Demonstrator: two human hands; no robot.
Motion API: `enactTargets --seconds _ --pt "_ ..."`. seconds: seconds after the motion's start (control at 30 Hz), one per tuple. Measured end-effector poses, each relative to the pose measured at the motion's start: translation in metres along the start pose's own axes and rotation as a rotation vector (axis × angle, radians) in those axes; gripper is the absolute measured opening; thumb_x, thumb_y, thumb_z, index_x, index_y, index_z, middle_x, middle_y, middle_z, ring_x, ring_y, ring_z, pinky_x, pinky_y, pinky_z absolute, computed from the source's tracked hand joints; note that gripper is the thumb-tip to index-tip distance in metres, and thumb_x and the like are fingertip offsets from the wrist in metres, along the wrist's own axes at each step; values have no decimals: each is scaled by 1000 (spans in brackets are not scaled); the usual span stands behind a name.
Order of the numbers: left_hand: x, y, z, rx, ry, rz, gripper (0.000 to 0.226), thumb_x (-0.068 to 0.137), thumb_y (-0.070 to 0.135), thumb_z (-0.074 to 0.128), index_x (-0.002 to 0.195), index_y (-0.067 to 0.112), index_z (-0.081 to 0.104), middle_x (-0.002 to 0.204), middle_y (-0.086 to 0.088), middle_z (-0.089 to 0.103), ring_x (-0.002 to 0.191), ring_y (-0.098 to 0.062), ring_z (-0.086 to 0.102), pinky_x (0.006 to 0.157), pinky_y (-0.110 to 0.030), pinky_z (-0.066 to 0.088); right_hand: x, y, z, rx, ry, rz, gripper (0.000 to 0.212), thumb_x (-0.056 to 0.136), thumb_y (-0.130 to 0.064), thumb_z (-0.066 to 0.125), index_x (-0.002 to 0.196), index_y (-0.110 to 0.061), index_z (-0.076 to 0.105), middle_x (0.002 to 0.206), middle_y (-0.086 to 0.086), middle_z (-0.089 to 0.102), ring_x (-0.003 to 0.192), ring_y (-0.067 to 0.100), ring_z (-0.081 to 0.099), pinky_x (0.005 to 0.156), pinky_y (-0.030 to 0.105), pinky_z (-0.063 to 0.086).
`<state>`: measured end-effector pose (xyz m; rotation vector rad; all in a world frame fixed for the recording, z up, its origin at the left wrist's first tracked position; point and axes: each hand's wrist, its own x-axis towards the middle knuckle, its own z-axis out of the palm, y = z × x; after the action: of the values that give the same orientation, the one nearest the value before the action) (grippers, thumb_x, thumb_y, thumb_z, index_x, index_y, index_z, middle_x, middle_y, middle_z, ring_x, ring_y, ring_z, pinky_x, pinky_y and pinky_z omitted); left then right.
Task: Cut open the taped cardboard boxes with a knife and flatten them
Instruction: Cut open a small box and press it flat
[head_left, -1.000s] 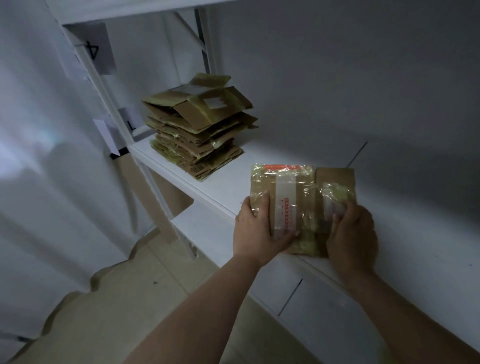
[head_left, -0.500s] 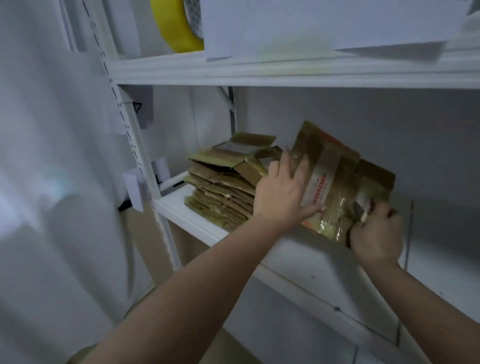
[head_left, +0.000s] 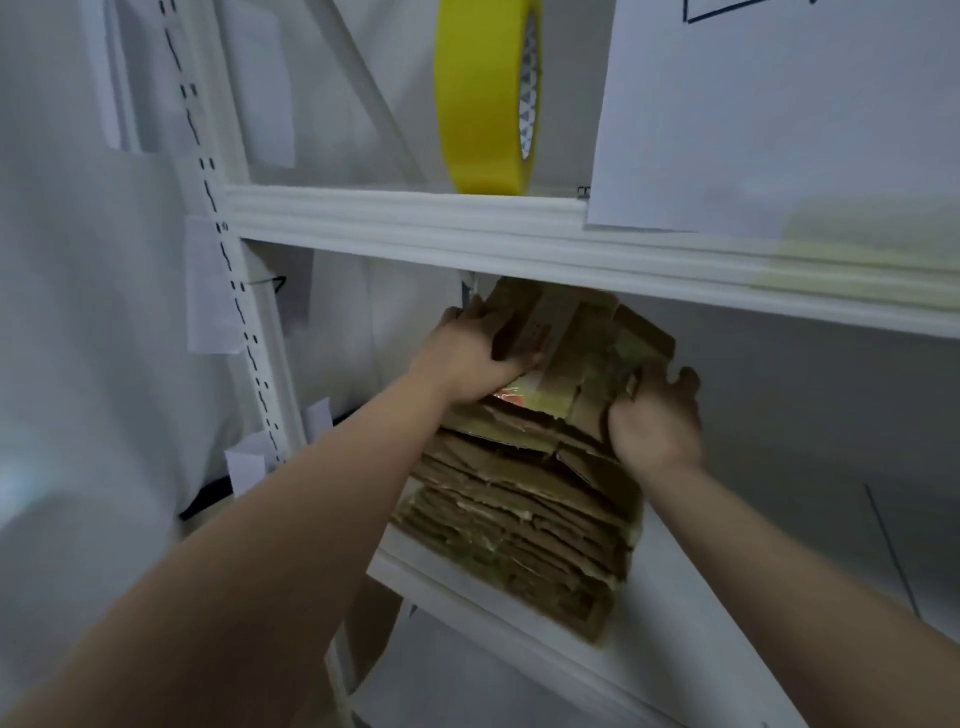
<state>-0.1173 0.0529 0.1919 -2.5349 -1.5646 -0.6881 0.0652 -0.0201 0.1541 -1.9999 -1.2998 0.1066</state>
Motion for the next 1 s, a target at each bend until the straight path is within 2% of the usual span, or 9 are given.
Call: enactTargets --seconds 0.13,0.23,0.3,0.5,0.7,0.8,0.9,0.97,1.0 --pt "4 -18 42 43 -148 -6 73 89 68 41 148 27 33 147 -13 38 129 -38 37 99 -40 39 -7 12 32 -290 -46 -30 42 95 -25 41 136 -17 38 151 17 17 126 38 33 86 42 41" --pt "-8 -35 86 113 -327 -23 68 92 68 29 152 38 16 162 -1 10 145 -35 13 113 -54 22 -16 40 65 -352 -191 -140 49 97 -30 36 144 -31 27 159 6 5 142 35 10 109 50 24" --pt "-22 -46 113 70 -410 -48 65 95 65 24 152 43 2 163 3 -3 148 -31 1 115 -58 13 -24 55 83 -303 -290 -148 55 95 -26 38 147 -31 22 159 0 8 145 31 -1 114 52 19" --pt "-37 -61 146 -19 -321 -96 64 94 66 23 151 46 4 163 4 3 147 -26 9 113 -50 22 -27 62 105 -229 -242 -160 62 92 -23 45 149 -28 21 159 -3 9 146 26 -3 114 44 27" --pt "-38 -53 139 -50 -368 -131 102 65 94 24 151 45 3 163 3 1 147 -27 8 113 -56 20 -24 69 105 -67 -228 -116 60 92 -20 47 147 -32 28 158 -9 14 146 19 -2 111 42 29" --pt "-32 -49 134 25 -424 -134 110 57 98 20 151 44 -1 163 2 -6 149 -30 -2 115 -62 7 -21 72 102 15 -264 -75 56 94 -24 47 147 -34 29 158 -12 14 146 15 -3 111 40 27" --pt "-27 -42 127 111 -444 -123 106 62 95 17 152 42 1 162 -3 -7 147 -32 -14 113 -63 -7 -15 71 98 63 -315 -52 51 97 -31 44 147 -33 30 158 -11 13 146 17 -3 113 41 21" --pt "-26 -33 122 158 -393 -64 92 74 89 24 152 41 15 162 -10 7 148 -33 -2 114 -60 1 -10 69 95 73 -377 -33 49 99 -38 41 147 -31 31 159 -8 11 147 21 -3 115 42 14" --pt "-27 -29 120 179 -335 -10 83 79 83 29 150 40 26 158 -13 20 146 -34 11 115 -56 11 -8 67 91 96 -404 -21 49 99 -41 39 146 -30 32 159 -6 12 147 22 -1 115 42 12"
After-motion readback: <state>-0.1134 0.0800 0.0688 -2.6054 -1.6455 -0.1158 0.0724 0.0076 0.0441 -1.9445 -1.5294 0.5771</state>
